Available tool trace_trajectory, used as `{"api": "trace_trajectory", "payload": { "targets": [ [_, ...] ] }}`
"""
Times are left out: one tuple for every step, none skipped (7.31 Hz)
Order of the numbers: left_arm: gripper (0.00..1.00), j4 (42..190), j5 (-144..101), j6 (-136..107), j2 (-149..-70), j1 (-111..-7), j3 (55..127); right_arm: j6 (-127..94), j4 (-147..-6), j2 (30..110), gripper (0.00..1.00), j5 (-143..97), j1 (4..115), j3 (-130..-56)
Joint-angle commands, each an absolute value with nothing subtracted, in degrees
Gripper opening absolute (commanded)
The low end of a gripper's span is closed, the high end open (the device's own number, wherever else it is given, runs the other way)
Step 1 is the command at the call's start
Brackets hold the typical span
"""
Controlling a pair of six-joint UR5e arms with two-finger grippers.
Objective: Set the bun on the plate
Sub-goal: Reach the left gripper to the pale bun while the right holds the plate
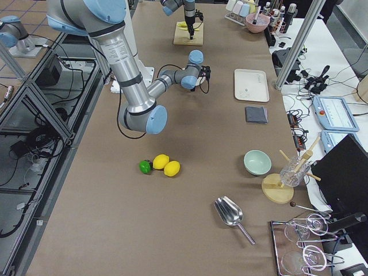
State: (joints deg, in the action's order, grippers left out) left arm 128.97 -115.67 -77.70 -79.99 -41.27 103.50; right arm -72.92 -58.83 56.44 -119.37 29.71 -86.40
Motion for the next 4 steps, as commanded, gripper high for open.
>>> {"api": "trace_trajectory", "payload": {
  "targets": [
    [0.28, 128.76, -116.1, -77.7, -79.98, -41.39, 105.19, -73.04, -58.8, 56.43, 1.0, -119.44, 29.71, -86.66],
    [0.28, 128.15, -117.76, -77.61, -79.98, -42.01, 107.55, -73.12, -58.8, 56.51, 1.0, -119.44, 30.23, -87.36],
    [0.28, 128.14, -120.82, -77.61, -80.68, -42.45, 109.06, -73.21, -58.89, 56.51, 1.0, -119.62, 30.84, -88.32],
    [0.28, 128.06, -121.2, -77.69, -81.64, -43.15, 109.42, -73.21, -58.8, 56.6, 1.0, -119.88, 31.2, -88.59]
  ]
}}
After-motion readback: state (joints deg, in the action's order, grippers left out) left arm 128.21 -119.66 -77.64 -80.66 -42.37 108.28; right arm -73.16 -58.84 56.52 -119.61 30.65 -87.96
